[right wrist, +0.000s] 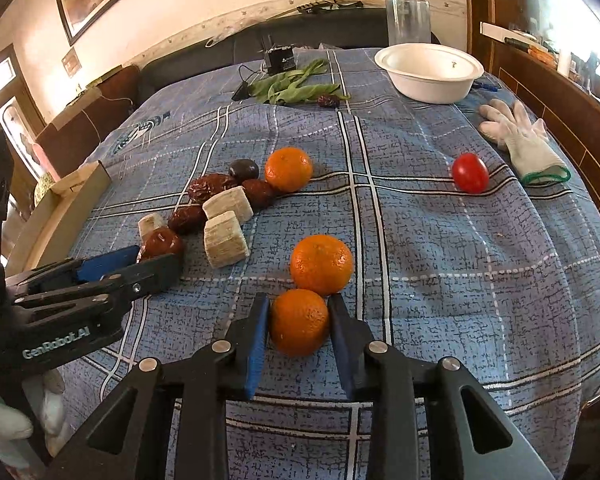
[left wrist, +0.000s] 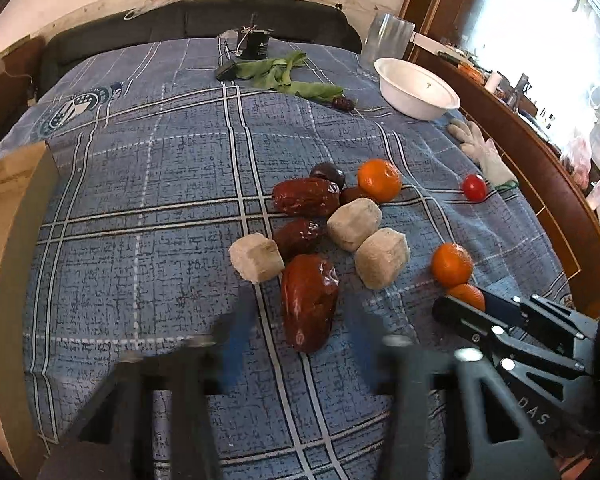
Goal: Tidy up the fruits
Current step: 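Grasp a mandarin with the right gripper while the left gripper grasps a red date, then drop the mandarin and date into the cardboard tray with both grippers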
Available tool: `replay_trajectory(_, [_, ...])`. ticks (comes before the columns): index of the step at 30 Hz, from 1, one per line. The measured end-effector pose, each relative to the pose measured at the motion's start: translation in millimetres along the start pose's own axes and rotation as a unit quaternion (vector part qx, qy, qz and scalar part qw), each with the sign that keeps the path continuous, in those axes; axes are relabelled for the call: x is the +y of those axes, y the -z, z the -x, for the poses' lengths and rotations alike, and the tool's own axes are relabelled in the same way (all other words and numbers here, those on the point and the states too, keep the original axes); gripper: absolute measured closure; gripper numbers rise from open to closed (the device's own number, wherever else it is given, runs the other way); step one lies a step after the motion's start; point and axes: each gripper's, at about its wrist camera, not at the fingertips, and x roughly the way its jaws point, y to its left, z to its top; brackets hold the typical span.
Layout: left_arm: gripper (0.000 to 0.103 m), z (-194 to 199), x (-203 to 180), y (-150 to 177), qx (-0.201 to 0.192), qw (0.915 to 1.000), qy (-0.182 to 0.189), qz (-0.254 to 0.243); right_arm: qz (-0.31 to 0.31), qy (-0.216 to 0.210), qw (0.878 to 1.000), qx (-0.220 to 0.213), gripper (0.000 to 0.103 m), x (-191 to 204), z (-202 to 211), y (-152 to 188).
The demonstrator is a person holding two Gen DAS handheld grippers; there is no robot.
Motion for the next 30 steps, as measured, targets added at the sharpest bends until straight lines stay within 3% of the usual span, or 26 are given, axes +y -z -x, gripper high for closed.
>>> replay_trajectory(8, [0.075,32.4,14.0,9.1,-0.022,0.9994,0.011,0.024,-0.003,0.000,1.000,0.001,0.072,2.4,5.8,4.4])
replay_trajectory(17, [0.075,100.4,50.6,29.8,-0.079,0.9953,-0.026,0.050,0.009,-0.016,1.000,-0.013,0.072,28.4,32.1,9.0])
replay_trajectory(24, [0.075,147.6,116.0,39.4,-0.116,0.9830,-0.103,0.097,0.059,-0.068,0.995,-0.032,0.072,97.3,56.8,-3.7])
replay_trajectory(30, [0.075,161.6,180.6,53.4,-0.108,0.9697,-0.156,0.153,0.136,-0.134,0.981,-0.025,0.071,190.7,50.2,-12.3])
